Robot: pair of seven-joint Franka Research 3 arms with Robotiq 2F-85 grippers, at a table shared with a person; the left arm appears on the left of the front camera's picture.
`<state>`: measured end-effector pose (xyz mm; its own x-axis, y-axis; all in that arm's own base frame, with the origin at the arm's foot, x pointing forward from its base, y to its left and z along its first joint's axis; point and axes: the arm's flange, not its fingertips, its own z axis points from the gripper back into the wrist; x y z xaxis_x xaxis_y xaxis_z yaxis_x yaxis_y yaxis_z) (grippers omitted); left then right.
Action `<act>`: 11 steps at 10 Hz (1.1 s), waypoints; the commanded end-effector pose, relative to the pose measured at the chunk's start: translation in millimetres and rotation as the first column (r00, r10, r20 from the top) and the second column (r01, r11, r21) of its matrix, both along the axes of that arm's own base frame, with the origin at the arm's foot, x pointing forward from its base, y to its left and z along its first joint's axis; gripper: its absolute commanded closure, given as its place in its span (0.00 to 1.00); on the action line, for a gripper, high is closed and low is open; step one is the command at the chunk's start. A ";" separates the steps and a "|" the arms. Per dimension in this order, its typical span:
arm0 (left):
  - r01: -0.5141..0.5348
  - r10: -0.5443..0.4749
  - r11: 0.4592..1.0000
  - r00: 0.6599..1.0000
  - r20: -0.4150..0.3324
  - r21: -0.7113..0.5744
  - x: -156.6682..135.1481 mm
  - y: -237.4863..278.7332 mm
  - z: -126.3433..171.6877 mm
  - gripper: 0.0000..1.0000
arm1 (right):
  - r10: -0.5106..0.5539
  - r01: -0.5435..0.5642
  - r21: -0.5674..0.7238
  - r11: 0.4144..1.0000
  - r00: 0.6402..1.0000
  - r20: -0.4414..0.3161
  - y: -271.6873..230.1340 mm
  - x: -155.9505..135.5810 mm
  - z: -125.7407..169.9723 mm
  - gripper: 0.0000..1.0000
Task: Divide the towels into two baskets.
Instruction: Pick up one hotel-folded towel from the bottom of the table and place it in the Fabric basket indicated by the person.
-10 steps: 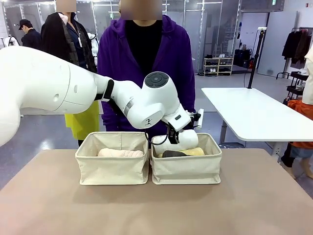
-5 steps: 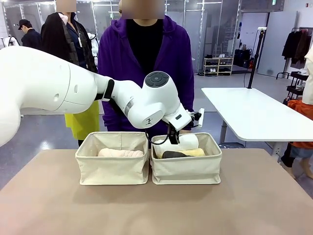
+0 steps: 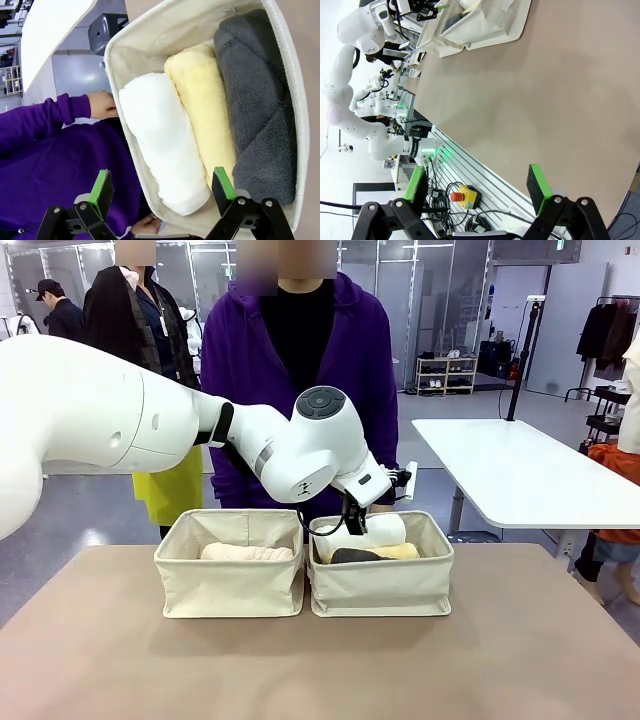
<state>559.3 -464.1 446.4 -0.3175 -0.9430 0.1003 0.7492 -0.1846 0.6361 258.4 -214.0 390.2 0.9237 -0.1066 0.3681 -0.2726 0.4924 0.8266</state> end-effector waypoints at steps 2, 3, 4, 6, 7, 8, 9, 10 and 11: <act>0.001 -0.001 1.000 1.000 0.002 0.003 -0.9 0.9 0.4 0.00 | -0.009 0.009 0.016 1.000 1.000 0.011 1.0 -1.6 3.5 0.00; 0.001 -0.001 1.000 1.000 0.002 0.003 -0.9 0.9 0.4 0.00 | -0.009 0.009 0.016 1.000 1.000 0.011 1.0 -1.6 3.5 0.00; 0.001 -0.001 1.000 1.000 0.002 0.003 -0.9 0.9 0.4 0.00 | -0.009 0.009 0.016 1.000 1.000 0.011 1.0 -1.6 3.5 0.00; -0.036 0.034 0.998 0.999 -0.034 -0.055 -2.8 3.1 22.3 0.00 | -0.009 0.009 0.016 1.000 1.000 0.011 1.0 -1.6 3.5 0.00; -0.095 0.084 0.991 0.990 -0.110 -0.097 -12.8 15.6 39.6 0.00 | -0.009 0.009 0.016 1.000 1.000 0.011 1.0 -1.6 3.5 0.00; -0.144 0.114 0.982 0.968 -0.222 -0.120 -27.9 30.8 53.8 0.00 | -0.009 0.009 0.016 1.000 1.000 0.011 1.0 -1.6 3.5 0.00; -0.220 0.164 0.965 0.932 -0.325 -0.145 -46.6 55.6 72.5 0.00 | -0.009 0.009 0.016 1.000 1.000 0.011 1.0 -1.6 3.5 0.00; -0.263 0.167 0.949 0.886 -0.433 -0.173 -60.9 74.8 81.8 0.00 | -0.009 0.009 0.016 1.000 1.000 0.011 1.0 -1.6 3.5 0.00; -0.315 0.153 0.927 0.813 -0.562 -0.203 -84.8 110.8 94.2 0.00 | -0.009 0.009 0.016 1.000 1.000 0.011 1.0 -1.6 3.5 0.00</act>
<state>501.0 -412.0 526.3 -0.0068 -0.9244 0.3813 0.9554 0.1065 0.2753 258.1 -214.2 390.3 0.9235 -0.1076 0.3681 -0.2722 0.4924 0.8267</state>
